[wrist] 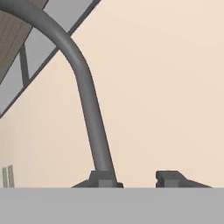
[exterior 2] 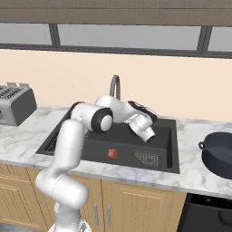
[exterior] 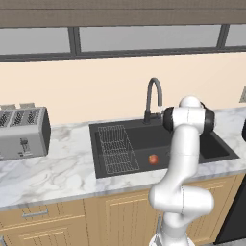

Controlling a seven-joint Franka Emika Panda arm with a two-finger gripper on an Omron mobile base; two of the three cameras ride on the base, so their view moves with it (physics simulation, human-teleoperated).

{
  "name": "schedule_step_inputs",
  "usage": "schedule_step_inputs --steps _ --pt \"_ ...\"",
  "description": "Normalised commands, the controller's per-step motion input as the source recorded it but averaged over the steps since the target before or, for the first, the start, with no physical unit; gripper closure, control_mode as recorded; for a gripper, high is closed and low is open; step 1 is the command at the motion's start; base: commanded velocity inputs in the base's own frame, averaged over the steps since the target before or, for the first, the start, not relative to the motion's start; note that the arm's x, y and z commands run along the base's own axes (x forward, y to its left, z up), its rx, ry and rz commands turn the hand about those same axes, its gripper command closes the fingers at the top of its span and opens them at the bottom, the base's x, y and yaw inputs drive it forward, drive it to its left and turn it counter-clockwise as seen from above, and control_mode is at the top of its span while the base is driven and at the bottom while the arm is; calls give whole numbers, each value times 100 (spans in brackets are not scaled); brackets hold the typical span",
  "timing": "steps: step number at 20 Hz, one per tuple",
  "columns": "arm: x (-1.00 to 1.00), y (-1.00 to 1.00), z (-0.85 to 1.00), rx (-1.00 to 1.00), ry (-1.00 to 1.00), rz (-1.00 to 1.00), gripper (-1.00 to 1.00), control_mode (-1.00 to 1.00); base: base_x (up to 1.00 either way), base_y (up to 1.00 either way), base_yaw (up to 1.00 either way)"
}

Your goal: Dump the onion from the pot into the sink. Then turn on the water and wash the onion. Then turn off the water and put the onion back in the pot.

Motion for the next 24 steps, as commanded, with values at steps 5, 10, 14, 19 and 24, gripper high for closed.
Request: schedule_step_inputs --steps 5,10,14,19,24 --pt "-11 -24 100 -3 12 -6 100 -100 0 0 0" --pt "-10 -43 95 0 22 -6 100 -100 0 0 0" --pt "0 -49 63 0 26 -5 100 -100 0 0 0" --pt "0 -64 6 -5 27 -7 100 -100 0 0 0" --pt "0 -52 49 -12 52 -9 100 -100 0 0 0"
